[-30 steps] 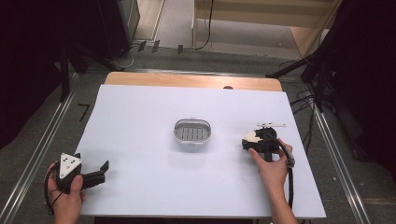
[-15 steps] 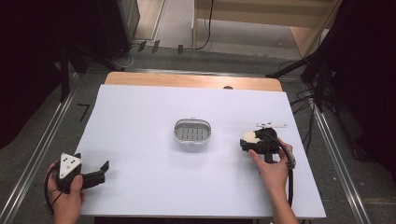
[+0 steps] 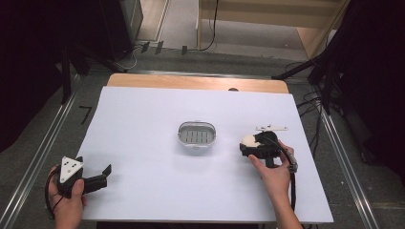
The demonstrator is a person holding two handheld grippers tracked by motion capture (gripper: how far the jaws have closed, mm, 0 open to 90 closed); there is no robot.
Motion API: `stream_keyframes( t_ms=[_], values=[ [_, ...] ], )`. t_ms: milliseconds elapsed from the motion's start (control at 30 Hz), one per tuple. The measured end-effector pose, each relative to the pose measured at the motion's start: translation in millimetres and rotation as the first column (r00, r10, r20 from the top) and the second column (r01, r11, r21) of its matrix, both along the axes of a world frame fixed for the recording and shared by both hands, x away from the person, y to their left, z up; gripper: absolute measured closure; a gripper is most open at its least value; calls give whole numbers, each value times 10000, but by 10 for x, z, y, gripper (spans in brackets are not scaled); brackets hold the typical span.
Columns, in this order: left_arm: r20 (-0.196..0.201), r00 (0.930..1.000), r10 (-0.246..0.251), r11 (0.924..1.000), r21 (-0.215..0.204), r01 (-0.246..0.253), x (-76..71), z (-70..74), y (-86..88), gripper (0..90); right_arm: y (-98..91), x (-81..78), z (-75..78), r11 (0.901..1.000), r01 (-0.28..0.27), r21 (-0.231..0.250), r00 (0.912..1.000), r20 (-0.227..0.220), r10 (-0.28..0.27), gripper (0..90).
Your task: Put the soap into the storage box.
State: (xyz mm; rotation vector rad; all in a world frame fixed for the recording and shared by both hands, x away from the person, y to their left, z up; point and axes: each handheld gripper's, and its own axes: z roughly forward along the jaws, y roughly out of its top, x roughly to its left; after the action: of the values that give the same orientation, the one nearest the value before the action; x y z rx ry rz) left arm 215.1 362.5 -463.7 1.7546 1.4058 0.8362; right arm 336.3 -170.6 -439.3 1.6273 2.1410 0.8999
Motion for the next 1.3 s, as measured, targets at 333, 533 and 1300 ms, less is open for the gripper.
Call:
stream_keyframes(
  t_ms=[333,533,1300],
  values=[
    [-85,10000,-29,9999,162,30,10,-4,-16,0,127,15,31,9991,-409,-75,9991,-108,408,251],
    [-46,10000,-22,9999,158,23,6,-3,-16,0,215,13,53,9981,-612,-76,9981,-109,611,251],
    [-15,10000,-27,9999,139,27,2,-3,-17,0,479,79,186,9937,-1110,137,9938,-24,1110,251]
  ],
)
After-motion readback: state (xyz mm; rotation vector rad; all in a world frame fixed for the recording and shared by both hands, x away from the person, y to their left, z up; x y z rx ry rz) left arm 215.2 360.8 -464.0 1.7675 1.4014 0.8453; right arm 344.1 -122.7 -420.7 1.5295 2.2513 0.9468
